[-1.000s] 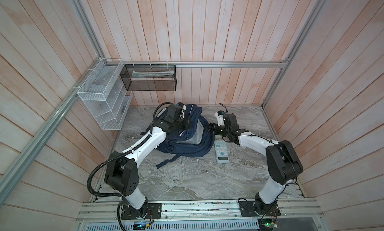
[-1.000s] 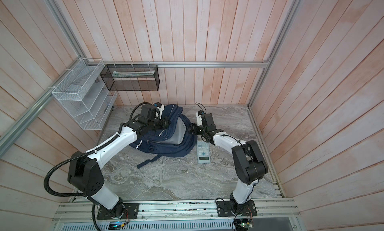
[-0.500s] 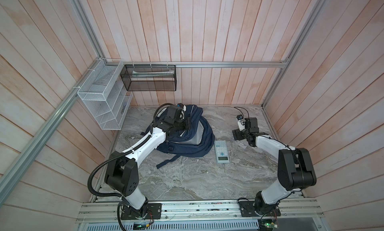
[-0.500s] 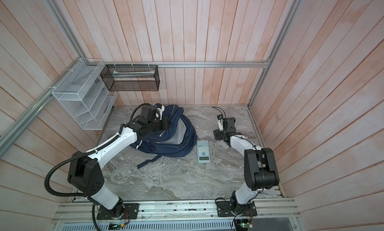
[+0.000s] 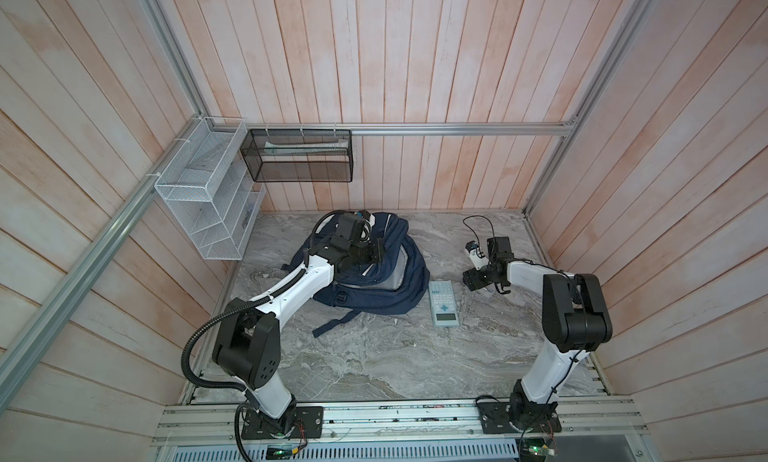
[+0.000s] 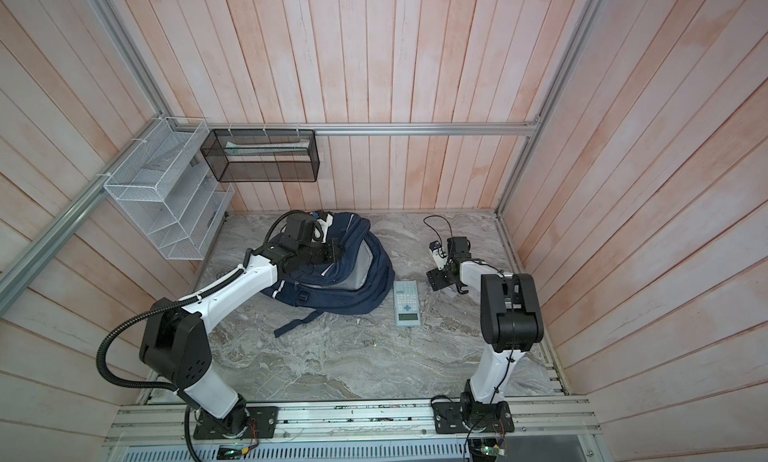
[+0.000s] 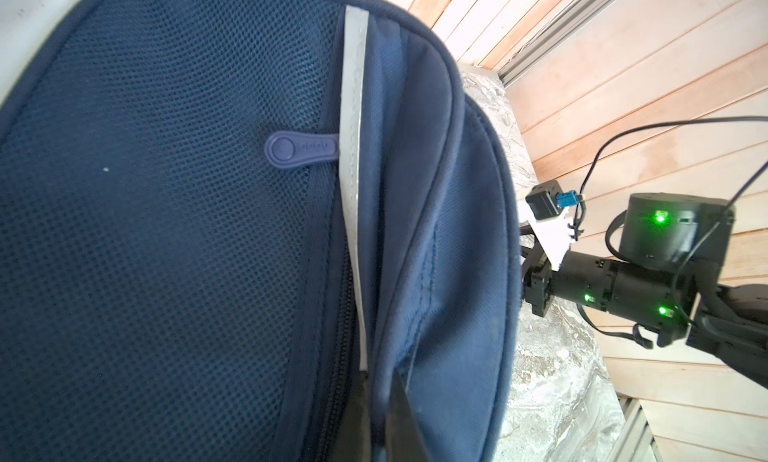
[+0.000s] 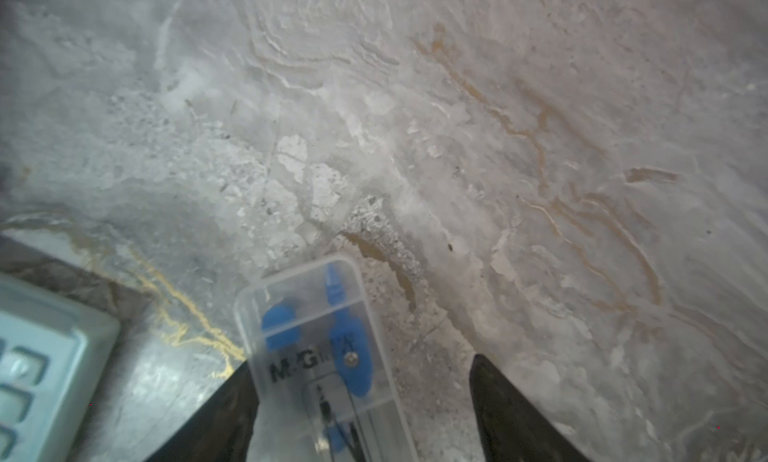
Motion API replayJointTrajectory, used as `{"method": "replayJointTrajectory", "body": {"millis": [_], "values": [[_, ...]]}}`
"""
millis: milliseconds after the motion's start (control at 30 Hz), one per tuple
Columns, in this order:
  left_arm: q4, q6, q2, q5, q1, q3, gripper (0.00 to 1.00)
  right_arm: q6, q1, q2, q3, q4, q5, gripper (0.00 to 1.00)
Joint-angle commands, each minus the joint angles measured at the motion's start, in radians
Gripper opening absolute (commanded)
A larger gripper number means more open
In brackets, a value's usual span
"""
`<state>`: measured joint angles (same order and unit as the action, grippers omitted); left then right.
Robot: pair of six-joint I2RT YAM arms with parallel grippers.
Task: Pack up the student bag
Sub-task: 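Grasp the clear blue geometry set box with the right gripper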
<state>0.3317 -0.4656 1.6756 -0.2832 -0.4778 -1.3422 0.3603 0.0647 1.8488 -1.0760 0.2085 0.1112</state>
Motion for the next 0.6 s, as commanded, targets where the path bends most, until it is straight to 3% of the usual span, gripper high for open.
{"method": "replayJointTrajectory", "body": {"millis": [0, 200, 333, 400, 567], "values": [[-0.043, -0.01, -0.003, -0.055, -0.005, 0.001, 0.0, -0.01, -0.002, 0.046, -0.026, 0.077, -0.01, 0.69], [-0.042, -0.008, -0.009, -0.052, -0.005, -0.003, 0.0, -0.042, 0.012, 0.059, -0.024, 0.092, -0.033, 0.51], [-0.048, -0.01, -0.013, -0.058, -0.005, 0.005, 0.0, -0.052, 0.039, 0.089, -0.024, 0.108, -0.065, 0.62], [-0.048, -0.012, -0.013, -0.063, -0.004, 0.007, 0.0, -0.059, 0.053, 0.091, -0.021, 0.112, -0.076, 0.61], [-0.044, -0.012, -0.028, -0.058, -0.005, 0.009, 0.0, -0.127, 0.055, -0.013, 0.023, 0.047, -0.06, 0.4]]}}
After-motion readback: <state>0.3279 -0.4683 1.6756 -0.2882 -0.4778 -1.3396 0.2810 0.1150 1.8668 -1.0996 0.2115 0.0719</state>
